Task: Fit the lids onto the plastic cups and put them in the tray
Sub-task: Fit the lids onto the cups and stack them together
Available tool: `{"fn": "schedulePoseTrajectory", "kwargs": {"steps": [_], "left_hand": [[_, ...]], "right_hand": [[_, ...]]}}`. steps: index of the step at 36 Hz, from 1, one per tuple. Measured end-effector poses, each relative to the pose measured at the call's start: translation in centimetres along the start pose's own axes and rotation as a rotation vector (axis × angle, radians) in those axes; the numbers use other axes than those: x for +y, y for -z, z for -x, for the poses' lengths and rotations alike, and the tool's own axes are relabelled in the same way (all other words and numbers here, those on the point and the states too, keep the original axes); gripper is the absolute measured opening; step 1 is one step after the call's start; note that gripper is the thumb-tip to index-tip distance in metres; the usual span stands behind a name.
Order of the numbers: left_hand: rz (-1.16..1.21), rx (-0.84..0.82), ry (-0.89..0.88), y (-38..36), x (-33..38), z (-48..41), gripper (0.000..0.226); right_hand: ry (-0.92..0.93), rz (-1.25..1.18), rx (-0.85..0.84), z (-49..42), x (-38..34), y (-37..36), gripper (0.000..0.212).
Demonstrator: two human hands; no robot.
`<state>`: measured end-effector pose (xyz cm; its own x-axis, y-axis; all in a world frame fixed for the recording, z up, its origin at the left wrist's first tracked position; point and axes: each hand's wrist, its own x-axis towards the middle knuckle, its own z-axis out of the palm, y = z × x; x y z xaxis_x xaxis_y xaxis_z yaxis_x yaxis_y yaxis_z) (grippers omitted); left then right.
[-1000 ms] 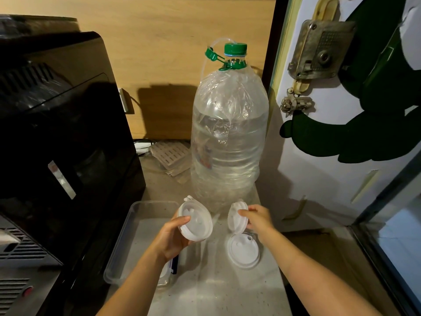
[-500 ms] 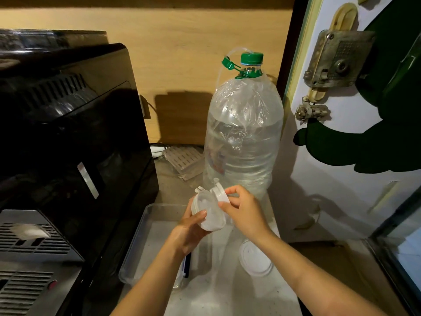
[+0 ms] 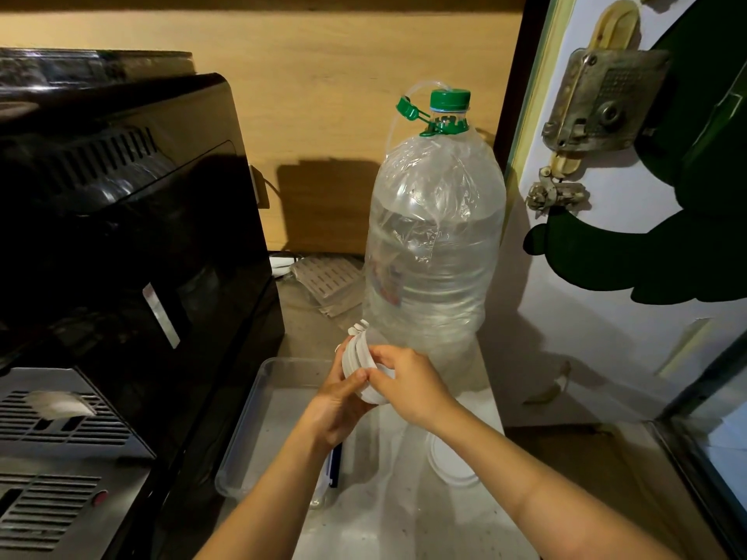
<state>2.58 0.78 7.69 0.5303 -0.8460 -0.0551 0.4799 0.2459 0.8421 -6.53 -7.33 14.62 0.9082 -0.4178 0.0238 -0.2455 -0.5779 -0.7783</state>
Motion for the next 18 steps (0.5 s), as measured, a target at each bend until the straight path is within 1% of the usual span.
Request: {"fn": "schedulePoseTrajectory", "kwargs": {"steps": [6, 9, 12, 18], "left_hand": [[-0.007, -0.016, 0.014, 0.4, -0.3, -0.2, 0.111], [-0.011, -0.011, 0.028, 0.6, -0.6, -0.4, 0.114], [-0.009, -0.017, 0.028, 0.9, -0.8, -0.6, 0.103], [-0.021, -0.028, 0.043, 1.3, -0.9, -0.8, 0.099]], "right_hand": [[-0.042, 0.086, -0.114, -0.5, 0.0, 0.1, 0.03], [-0.062, 0.059, -0.179, -0.6, -0.2, 0.2, 0.038], [-0.069, 0.024, -0.235, -0.5, -0.3, 0.2, 0.048], [-0.053, -0.021, -0.274, -0.5, -0.1, 0.2, 0.047]]}}
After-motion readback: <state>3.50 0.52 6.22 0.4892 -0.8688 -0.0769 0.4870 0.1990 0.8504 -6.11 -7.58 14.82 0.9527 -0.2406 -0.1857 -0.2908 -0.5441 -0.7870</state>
